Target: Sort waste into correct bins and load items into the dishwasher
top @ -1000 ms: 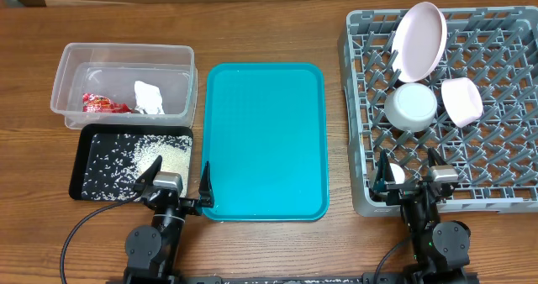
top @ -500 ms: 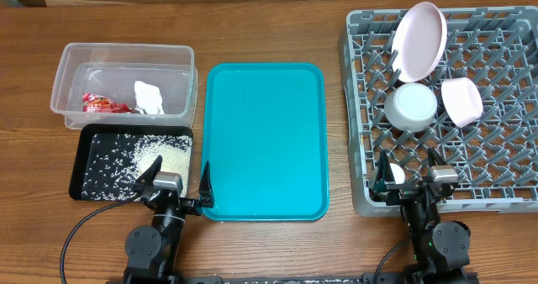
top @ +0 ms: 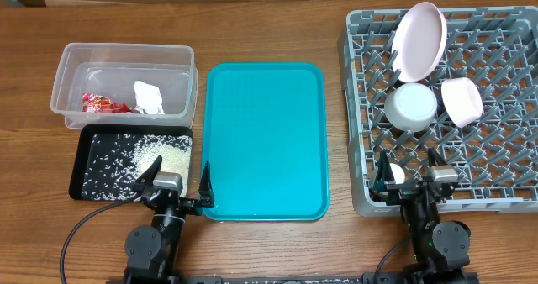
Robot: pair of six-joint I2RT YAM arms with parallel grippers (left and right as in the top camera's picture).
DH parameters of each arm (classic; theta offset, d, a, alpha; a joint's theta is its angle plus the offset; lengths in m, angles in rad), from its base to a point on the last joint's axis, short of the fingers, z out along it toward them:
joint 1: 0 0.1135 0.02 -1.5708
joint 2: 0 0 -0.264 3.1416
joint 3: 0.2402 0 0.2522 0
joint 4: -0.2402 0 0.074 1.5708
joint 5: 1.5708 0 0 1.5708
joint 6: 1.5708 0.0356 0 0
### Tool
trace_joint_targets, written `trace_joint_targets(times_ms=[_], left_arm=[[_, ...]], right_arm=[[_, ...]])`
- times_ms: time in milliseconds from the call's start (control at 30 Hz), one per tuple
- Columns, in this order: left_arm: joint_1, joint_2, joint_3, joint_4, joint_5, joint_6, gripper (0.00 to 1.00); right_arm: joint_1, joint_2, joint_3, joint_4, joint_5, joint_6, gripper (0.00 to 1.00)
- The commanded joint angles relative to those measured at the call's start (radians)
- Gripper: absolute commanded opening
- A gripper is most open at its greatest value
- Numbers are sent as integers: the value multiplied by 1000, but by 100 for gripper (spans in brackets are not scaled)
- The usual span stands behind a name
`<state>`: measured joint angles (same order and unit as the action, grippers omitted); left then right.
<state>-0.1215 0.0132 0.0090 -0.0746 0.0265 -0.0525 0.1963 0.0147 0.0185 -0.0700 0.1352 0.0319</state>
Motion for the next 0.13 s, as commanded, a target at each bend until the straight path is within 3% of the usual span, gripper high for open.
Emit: trace_joint_targets(times_ms=[0,100], left_arm=[[7,-8,-5,0,0,-7,100],[7,-9,-5,-1,0,-7,100]], right_arm=[[-4,-12,-11,5,1,-3,100],[-4,-12,-11,5,1,-3,100]])
